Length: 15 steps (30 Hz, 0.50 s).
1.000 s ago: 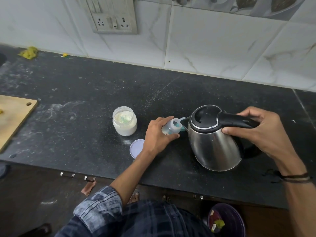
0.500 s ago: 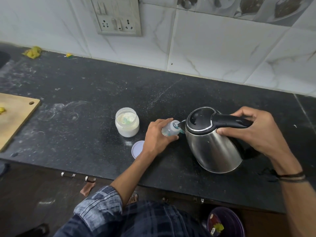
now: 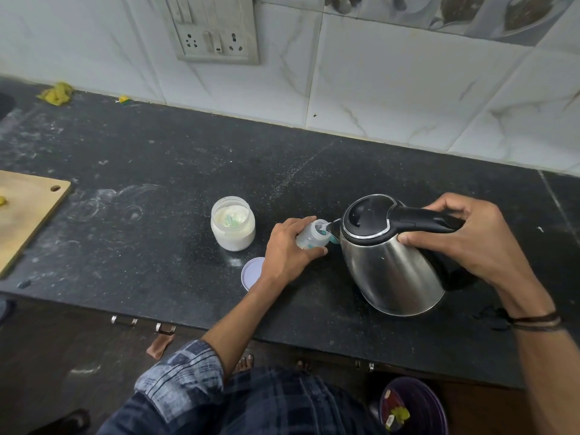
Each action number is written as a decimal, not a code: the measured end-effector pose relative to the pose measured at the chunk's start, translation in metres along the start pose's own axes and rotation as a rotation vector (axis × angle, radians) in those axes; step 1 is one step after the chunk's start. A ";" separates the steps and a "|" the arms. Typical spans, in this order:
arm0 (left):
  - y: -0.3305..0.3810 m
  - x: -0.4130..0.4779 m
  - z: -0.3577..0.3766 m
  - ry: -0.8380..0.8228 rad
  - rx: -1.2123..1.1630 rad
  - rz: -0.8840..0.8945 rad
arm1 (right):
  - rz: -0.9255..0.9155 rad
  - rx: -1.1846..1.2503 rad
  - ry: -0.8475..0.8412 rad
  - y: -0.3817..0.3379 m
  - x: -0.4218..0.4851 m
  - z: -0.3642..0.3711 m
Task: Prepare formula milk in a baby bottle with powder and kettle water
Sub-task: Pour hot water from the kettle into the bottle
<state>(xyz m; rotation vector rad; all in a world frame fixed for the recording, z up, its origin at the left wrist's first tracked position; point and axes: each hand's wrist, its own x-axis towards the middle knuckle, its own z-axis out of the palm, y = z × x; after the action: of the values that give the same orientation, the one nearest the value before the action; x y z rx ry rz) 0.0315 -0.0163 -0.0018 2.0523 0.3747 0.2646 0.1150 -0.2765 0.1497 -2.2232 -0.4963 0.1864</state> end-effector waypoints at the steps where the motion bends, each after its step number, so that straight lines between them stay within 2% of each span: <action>1: 0.000 0.000 0.000 0.001 -0.001 -0.002 | -0.001 -0.002 -0.003 0.000 0.000 0.000; 15: -0.003 0.001 0.000 -0.012 -0.024 -0.041 | 0.004 0.025 -0.003 0.004 0.001 -0.001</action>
<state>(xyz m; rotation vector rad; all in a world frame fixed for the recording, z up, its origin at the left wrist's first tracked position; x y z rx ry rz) 0.0315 -0.0147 -0.0046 2.0196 0.4040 0.2311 0.1168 -0.2793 0.1476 -2.1996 -0.4885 0.1978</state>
